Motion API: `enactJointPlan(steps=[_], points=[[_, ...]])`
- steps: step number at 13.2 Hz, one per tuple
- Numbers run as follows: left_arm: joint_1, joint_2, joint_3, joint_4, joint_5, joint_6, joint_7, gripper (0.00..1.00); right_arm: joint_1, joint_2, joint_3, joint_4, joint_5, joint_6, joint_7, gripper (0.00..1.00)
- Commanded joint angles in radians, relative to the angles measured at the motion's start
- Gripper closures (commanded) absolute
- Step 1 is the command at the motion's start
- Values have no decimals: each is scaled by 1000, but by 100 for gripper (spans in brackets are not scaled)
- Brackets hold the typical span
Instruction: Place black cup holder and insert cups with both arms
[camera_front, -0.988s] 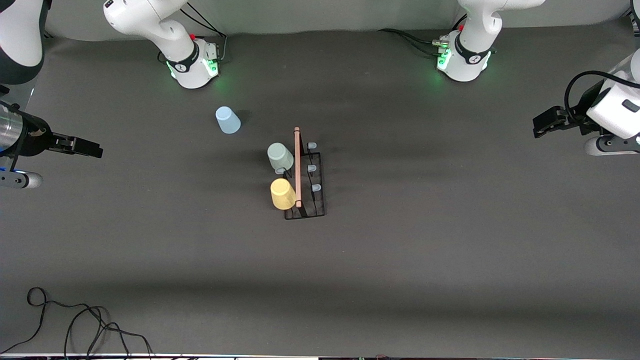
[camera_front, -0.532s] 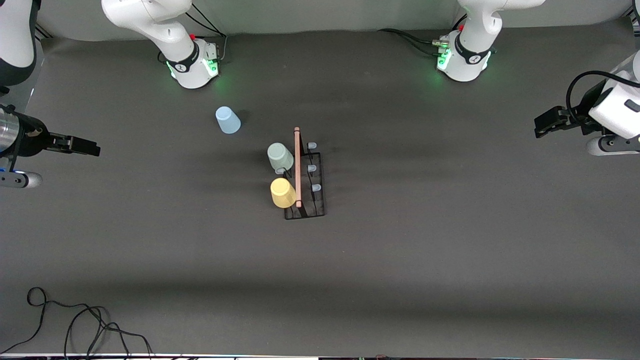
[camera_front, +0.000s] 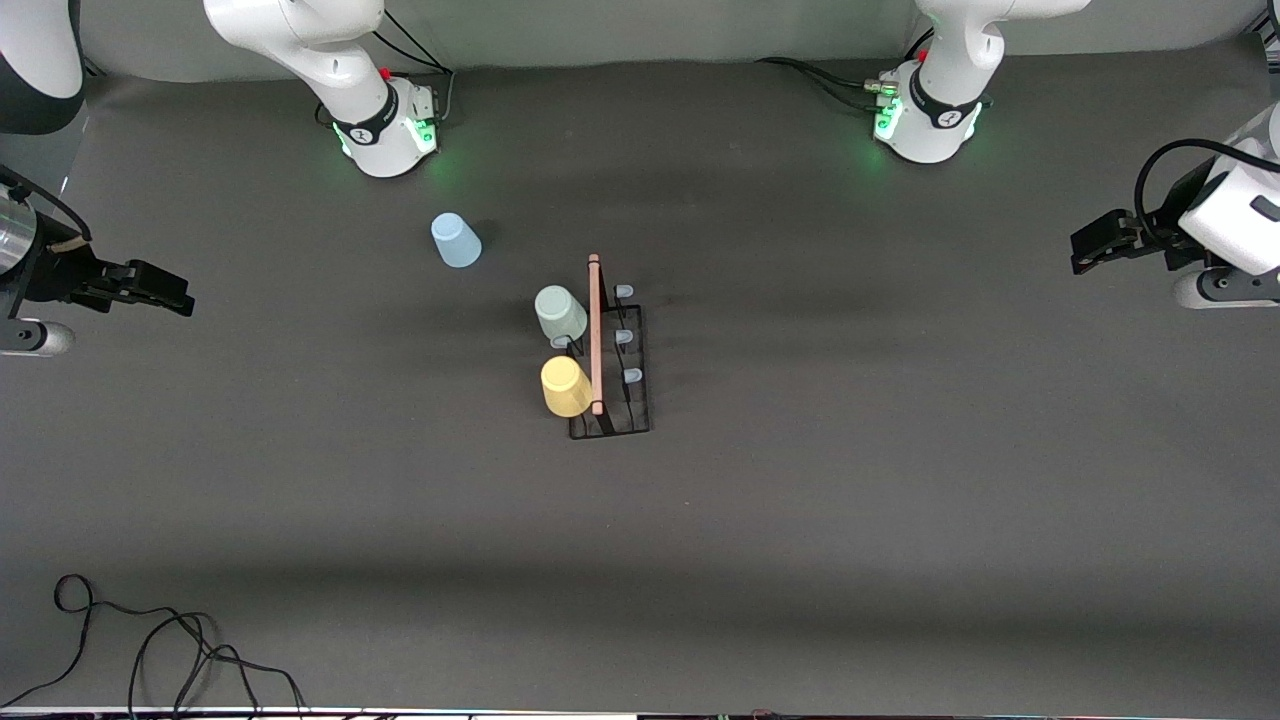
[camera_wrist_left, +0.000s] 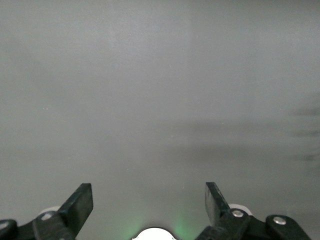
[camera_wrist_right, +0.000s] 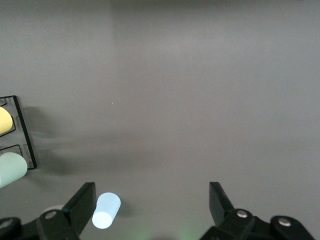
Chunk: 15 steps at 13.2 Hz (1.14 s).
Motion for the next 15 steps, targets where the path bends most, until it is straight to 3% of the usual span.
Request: enactJointPlan(steps=[1,6,15], points=[[3,-27,1,-20,12,7,20,0,-24,-23,17,1,-13,24,-24,0],[1,-27,1,-20,12,7,20,0,-18,25,11,42,-13,21,-28,0],[1,-24,1,-20,14,10,20,0,-12,22,11,36,-12,-30,-18,0]])
